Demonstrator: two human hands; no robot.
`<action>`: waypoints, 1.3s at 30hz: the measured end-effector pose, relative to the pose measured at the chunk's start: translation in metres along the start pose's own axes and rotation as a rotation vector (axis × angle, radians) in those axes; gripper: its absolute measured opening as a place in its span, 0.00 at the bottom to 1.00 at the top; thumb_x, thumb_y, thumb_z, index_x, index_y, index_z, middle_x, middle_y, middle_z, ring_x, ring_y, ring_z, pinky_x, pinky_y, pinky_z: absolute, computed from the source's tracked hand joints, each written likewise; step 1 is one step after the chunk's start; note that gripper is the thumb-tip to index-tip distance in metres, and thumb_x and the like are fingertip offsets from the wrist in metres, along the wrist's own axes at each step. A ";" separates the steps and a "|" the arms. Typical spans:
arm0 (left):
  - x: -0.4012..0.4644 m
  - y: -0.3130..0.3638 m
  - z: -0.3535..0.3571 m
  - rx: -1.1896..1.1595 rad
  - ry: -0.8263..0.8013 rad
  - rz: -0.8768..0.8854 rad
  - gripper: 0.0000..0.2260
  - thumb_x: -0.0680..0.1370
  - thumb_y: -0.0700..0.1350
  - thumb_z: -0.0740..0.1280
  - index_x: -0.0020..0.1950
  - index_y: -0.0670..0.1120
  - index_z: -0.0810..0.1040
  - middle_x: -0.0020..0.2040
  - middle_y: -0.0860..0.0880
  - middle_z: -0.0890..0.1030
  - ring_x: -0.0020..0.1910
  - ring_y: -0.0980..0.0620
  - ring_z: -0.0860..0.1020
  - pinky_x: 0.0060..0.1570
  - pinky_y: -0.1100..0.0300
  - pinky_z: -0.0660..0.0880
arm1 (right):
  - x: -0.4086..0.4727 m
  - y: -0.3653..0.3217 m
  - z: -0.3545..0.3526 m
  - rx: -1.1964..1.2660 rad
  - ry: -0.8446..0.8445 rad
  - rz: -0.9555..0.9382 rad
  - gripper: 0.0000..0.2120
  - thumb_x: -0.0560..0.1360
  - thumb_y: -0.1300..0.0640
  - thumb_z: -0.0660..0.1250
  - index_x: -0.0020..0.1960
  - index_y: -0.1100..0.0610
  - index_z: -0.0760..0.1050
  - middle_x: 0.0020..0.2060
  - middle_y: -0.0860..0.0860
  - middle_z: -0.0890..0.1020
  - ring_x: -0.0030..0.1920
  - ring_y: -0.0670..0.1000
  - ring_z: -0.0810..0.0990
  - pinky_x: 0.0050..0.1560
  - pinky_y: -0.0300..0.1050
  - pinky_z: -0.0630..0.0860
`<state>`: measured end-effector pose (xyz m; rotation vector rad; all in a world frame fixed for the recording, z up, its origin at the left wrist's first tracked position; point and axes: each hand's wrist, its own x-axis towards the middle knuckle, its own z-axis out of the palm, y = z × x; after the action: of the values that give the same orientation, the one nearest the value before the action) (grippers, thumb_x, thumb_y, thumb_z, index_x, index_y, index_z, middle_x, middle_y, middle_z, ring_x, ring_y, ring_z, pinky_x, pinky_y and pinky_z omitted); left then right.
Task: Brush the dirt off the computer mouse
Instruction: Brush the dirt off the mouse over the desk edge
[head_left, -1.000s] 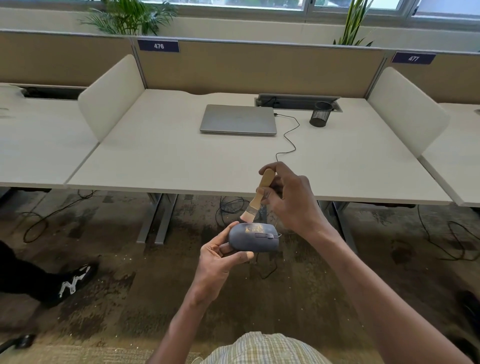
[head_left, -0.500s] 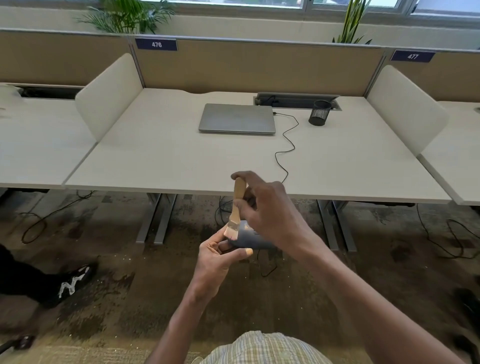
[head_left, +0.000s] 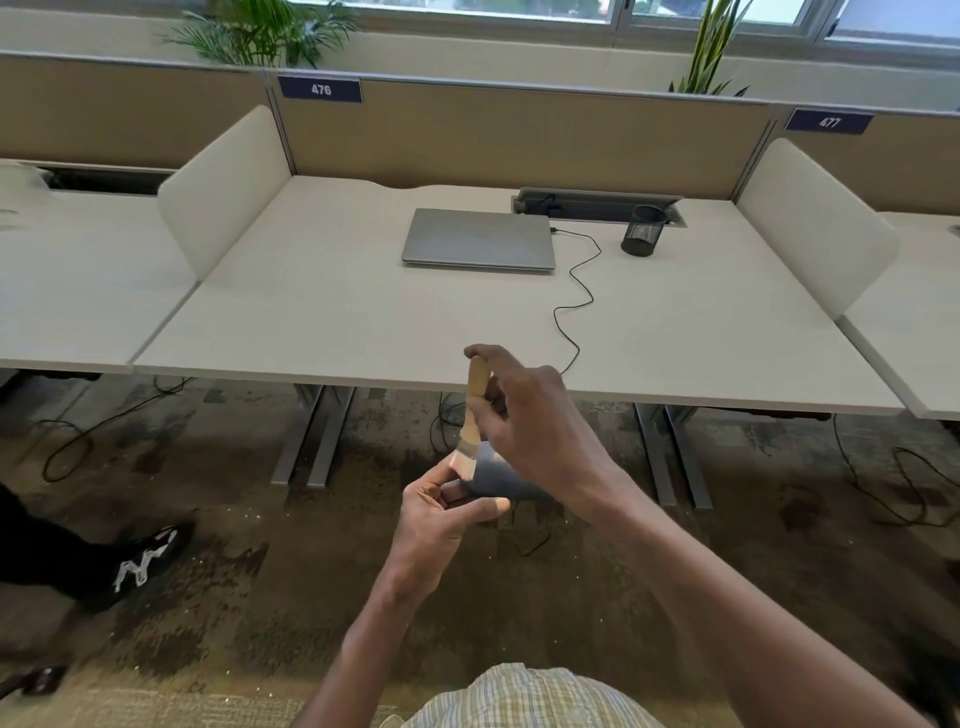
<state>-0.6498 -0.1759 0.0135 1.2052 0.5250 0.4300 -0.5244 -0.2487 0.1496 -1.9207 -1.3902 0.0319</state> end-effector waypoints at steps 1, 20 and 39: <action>0.000 0.001 0.001 -0.012 -0.003 -0.010 0.31 0.66 0.41 0.82 0.68 0.47 0.80 0.58 0.41 0.87 0.60 0.41 0.85 0.57 0.53 0.83 | 0.003 0.004 -0.003 -0.001 0.007 0.027 0.23 0.79 0.63 0.69 0.72 0.58 0.69 0.40 0.57 0.84 0.37 0.55 0.84 0.38 0.54 0.83; -0.003 0.006 0.002 -0.103 0.005 0.005 0.34 0.65 0.42 0.83 0.70 0.54 0.78 0.61 0.44 0.86 0.62 0.43 0.84 0.54 0.57 0.83 | -0.016 0.013 -0.025 0.035 0.094 -0.005 0.20 0.77 0.62 0.71 0.66 0.51 0.72 0.41 0.52 0.85 0.39 0.49 0.85 0.39 0.47 0.84; -0.009 0.002 0.005 -0.096 -0.014 0.009 0.31 0.69 0.37 0.81 0.69 0.55 0.81 0.60 0.44 0.86 0.60 0.42 0.85 0.52 0.57 0.84 | -0.025 0.017 -0.037 0.024 0.059 -0.013 0.18 0.78 0.64 0.70 0.65 0.54 0.73 0.41 0.50 0.84 0.38 0.49 0.84 0.40 0.47 0.83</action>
<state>-0.6541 -0.1843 0.0183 1.1177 0.4813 0.4493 -0.5050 -0.2919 0.1570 -1.8783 -1.3571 -0.0141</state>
